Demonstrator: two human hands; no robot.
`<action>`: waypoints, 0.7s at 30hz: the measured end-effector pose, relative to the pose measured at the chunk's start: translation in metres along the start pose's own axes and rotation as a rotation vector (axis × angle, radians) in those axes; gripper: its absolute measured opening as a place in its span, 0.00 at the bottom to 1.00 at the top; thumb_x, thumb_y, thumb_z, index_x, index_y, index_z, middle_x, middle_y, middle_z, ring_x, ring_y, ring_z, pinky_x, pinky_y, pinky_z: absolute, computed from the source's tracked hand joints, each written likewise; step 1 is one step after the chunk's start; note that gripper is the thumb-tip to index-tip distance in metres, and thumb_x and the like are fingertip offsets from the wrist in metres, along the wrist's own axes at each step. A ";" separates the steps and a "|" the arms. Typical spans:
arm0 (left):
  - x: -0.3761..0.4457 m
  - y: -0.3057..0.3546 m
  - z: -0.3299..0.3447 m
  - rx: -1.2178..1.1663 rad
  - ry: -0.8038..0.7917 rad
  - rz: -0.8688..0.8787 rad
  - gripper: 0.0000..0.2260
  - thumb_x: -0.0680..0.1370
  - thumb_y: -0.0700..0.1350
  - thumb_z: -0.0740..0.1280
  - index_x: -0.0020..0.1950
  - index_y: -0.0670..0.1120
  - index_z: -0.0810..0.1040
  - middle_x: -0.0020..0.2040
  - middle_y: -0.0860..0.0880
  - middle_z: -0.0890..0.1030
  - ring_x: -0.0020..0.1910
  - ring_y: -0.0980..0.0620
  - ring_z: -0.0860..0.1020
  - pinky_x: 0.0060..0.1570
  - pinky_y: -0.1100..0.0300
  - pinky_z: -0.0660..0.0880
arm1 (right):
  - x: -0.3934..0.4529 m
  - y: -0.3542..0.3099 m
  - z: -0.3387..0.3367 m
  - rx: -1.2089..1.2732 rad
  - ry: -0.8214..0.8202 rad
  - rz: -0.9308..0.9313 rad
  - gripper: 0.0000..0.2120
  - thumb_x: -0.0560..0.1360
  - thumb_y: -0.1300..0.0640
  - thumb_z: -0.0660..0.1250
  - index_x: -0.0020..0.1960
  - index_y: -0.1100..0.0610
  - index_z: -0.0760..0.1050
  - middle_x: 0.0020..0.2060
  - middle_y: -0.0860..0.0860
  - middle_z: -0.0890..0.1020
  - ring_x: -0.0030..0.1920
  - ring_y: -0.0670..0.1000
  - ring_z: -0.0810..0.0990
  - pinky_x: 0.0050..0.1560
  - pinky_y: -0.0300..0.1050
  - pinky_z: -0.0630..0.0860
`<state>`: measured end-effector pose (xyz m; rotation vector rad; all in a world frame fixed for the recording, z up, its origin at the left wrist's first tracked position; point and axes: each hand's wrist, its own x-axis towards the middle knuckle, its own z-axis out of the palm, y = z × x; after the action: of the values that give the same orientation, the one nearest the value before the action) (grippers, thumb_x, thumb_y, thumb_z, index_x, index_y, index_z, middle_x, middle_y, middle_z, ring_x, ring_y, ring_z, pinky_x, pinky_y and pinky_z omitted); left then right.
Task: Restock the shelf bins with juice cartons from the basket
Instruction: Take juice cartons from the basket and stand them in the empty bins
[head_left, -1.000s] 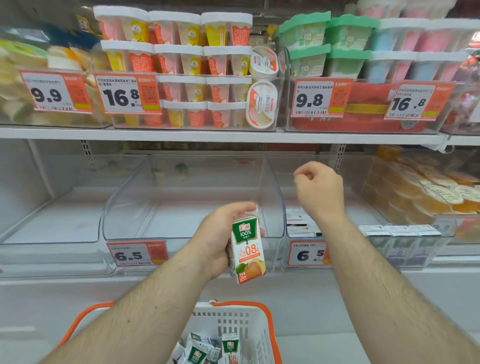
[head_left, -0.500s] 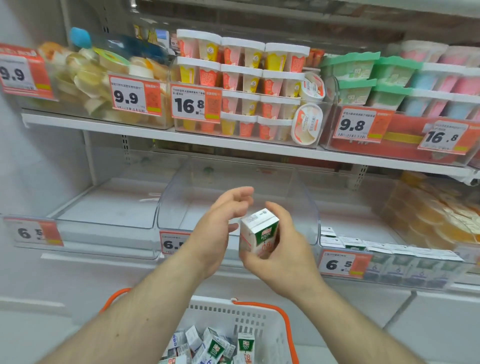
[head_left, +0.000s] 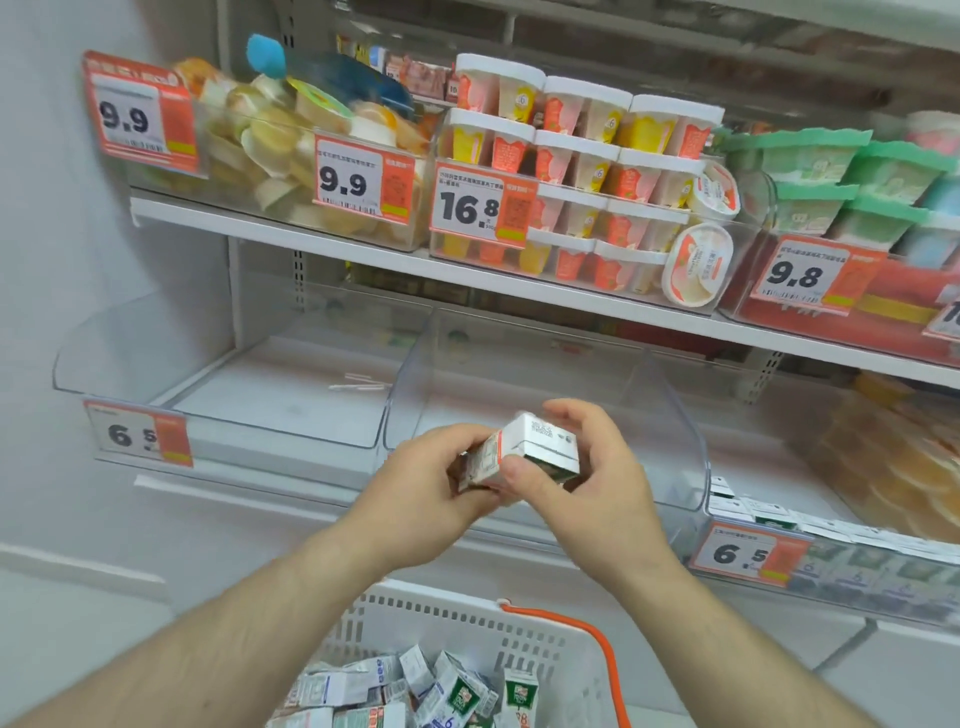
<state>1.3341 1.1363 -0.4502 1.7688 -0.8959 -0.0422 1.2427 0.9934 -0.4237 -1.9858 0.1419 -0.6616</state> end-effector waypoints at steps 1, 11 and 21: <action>0.001 -0.003 -0.005 -0.010 -0.002 0.008 0.18 0.69 0.42 0.74 0.54 0.59 0.79 0.47 0.54 0.83 0.44 0.55 0.82 0.48 0.53 0.79 | 0.005 -0.002 0.003 0.000 -0.034 -0.005 0.21 0.61 0.42 0.73 0.53 0.42 0.74 0.44 0.40 0.82 0.44 0.42 0.82 0.43 0.37 0.78; 0.006 -0.050 -0.053 0.604 0.266 -0.060 0.25 0.72 0.59 0.66 0.68 0.54 0.75 0.67 0.54 0.74 0.67 0.52 0.70 0.66 0.53 0.58 | 0.089 0.002 0.030 0.174 0.038 0.443 0.09 0.76 0.55 0.66 0.42 0.61 0.76 0.31 0.58 0.82 0.28 0.56 0.77 0.32 0.46 0.71; 0.002 -0.088 -0.040 0.600 0.270 -0.030 0.12 0.72 0.45 0.75 0.54 0.50 0.81 0.60 0.52 0.79 0.67 0.54 0.72 0.70 0.54 0.54 | 0.130 0.035 0.087 -0.362 -0.427 0.458 0.11 0.70 0.53 0.71 0.43 0.62 0.77 0.35 0.58 0.84 0.31 0.57 0.82 0.34 0.46 0.77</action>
<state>1.4010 1.1778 -0.5067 2.2705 -0.7240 0.4809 1.4023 0.9962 -0.4333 -2.2819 0.4643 0.0962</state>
